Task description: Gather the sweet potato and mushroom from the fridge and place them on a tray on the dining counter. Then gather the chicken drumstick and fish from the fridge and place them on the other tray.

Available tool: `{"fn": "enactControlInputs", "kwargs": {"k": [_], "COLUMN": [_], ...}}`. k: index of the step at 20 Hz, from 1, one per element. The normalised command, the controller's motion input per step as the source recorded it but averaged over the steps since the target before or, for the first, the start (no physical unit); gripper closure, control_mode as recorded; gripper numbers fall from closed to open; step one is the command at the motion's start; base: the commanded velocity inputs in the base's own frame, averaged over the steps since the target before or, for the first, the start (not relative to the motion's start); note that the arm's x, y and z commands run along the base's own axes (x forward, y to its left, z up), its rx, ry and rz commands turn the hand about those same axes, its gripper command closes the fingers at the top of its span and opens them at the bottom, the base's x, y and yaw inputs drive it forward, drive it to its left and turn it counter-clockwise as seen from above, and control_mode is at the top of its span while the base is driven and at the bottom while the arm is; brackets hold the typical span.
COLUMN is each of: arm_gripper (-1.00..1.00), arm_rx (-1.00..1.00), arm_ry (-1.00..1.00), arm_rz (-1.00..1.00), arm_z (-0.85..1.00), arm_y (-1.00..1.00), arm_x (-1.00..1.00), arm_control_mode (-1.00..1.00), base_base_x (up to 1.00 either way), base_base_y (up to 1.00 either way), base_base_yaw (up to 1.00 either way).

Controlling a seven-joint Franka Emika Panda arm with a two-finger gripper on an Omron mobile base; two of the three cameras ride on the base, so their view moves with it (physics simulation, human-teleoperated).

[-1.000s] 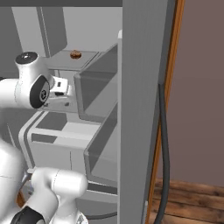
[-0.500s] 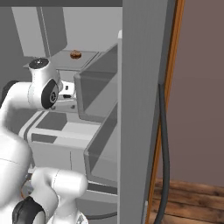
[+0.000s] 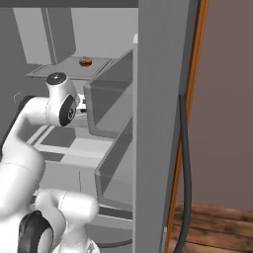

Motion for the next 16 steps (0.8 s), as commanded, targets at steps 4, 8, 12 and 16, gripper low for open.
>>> {"fn": "enactControlInputs", "kwargs": {"k": [4, 8, 12, 16], "arm_gripper": [-1.00, -1.00, -1.00, -1.00], "arm_rx": [0.00, 0.00, 0.00, 0.00], "arm_ry": [0.01, 0.03, 0.05, 0.05], "arm_rz": [0.03, 0.02, 0.00, 0.00], "arm_z": [-0.20, -0.23, -0.21, -0.26], "arm_y": [0.00, 0.00, 0.00, 0.01], "arm_x": [0.59, 0.44, 0.49, 0.47], "arm_control_mode": [-1.00, -1.00, -1.00, -1.00], "base_base_x": [0.00, 0.00, 0.00, 0.00], "base_base_y": [0.00, 0.00, 0.00, 0.00], "base_base_yaw": [0.00, 0.00, 0.00, 0.00]}}
